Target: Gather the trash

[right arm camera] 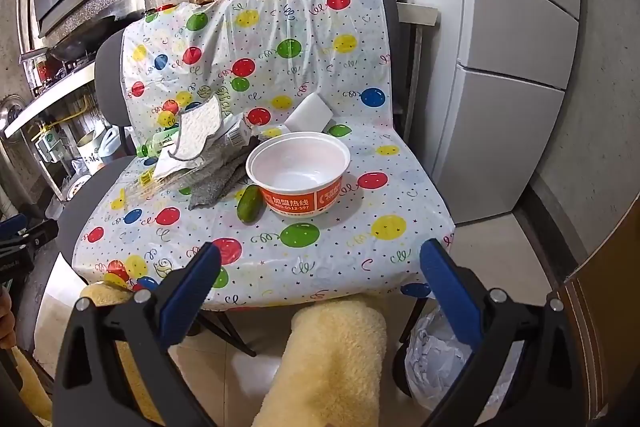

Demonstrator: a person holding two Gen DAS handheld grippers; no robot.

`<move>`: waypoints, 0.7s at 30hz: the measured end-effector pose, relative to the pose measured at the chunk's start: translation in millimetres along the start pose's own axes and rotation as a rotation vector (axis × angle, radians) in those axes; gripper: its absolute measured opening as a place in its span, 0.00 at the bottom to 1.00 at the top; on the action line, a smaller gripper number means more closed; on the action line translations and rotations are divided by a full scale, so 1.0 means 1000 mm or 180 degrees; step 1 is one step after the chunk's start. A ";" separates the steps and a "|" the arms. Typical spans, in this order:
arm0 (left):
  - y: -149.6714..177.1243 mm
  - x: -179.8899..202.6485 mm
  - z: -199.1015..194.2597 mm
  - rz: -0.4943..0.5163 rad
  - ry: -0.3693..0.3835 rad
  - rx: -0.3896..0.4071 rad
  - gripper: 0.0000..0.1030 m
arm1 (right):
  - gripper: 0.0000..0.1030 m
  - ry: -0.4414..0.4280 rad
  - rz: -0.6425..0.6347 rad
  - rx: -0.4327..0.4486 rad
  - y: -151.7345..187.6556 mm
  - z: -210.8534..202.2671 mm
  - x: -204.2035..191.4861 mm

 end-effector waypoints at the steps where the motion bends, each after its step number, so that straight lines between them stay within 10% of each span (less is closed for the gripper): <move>1: 0.001 0.002 0.002 -0.0002 -0.0001 -0.0002 0.94 | 0.94 -0.0001 0.0000 0.0001 0.000 0.000 0.000; 21: -0.006 -0.001 0.000 -0.0037 -0.0020 -0.0025 0.94 | 0.94 0.0006 0.0020 0.0012 0.001 0.000 0.000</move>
Point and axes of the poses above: each gripper's, at about its wrist camera, not at the fingertips, and z roughly the way its jaws point, x to its right, y to its underside, the point moved 4 cm from there along z, roughly the way its jaws point, and after that the axes turned 14 degrees about -y, right-handed, at the moved point
